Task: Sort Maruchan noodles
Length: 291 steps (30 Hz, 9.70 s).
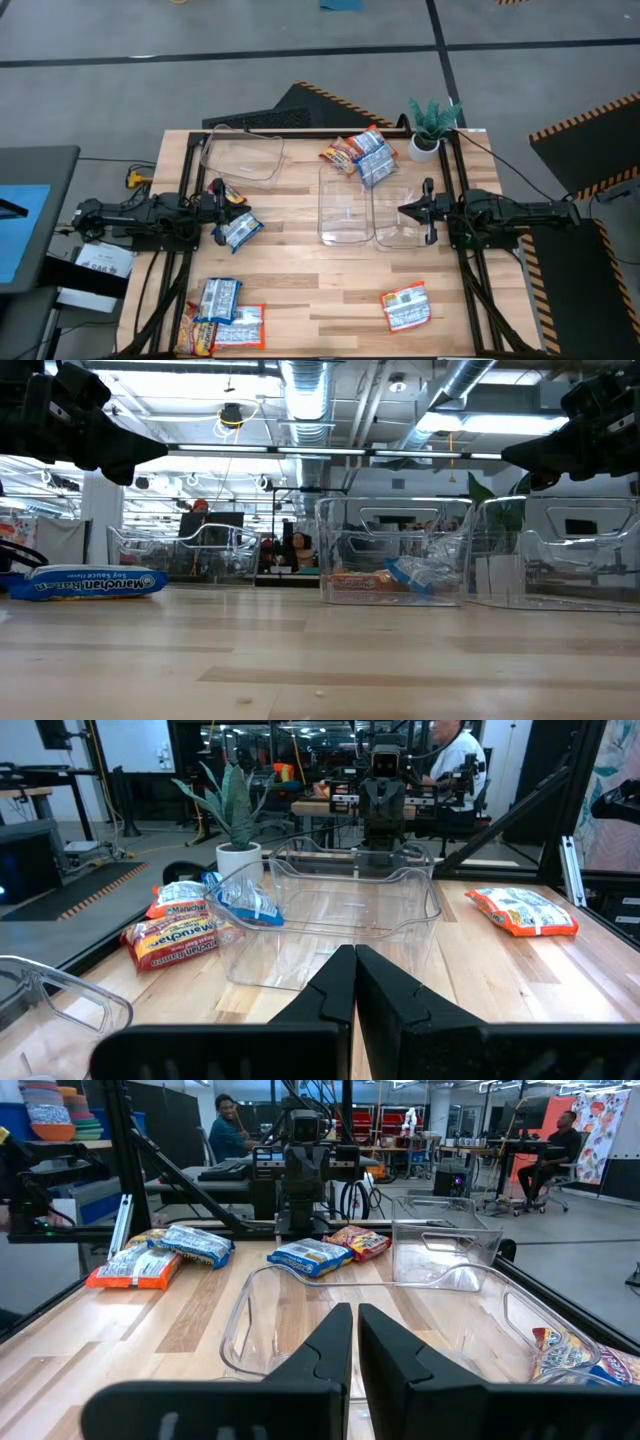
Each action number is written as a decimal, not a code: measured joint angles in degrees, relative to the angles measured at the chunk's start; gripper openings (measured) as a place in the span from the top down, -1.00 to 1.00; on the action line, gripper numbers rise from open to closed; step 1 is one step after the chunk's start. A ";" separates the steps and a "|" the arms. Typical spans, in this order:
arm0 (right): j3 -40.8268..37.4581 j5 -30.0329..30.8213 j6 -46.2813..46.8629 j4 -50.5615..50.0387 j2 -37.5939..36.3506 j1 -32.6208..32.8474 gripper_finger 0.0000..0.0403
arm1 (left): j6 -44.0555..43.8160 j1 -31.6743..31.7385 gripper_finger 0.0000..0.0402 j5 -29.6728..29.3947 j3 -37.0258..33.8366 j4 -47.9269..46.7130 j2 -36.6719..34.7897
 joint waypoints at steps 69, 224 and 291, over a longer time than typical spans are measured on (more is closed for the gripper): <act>-0.02 -0.01 -0.01 -0.01 -0.01 0.01 0.77 | 0.00 0.00 1.00 0.02 0.00 0.00 0.00; 0.00 0.03 0.04 0.11 0.01 0.02 0.77 | -17.08 -6.45 -0.21 -8.00 29.52 -35.96 66.38; 0.00 0.05 1.90 -0.08 0.01 0.02 0.77 | -7.78 -12.28 -0.29 0.72 50.00 -32.26 91.43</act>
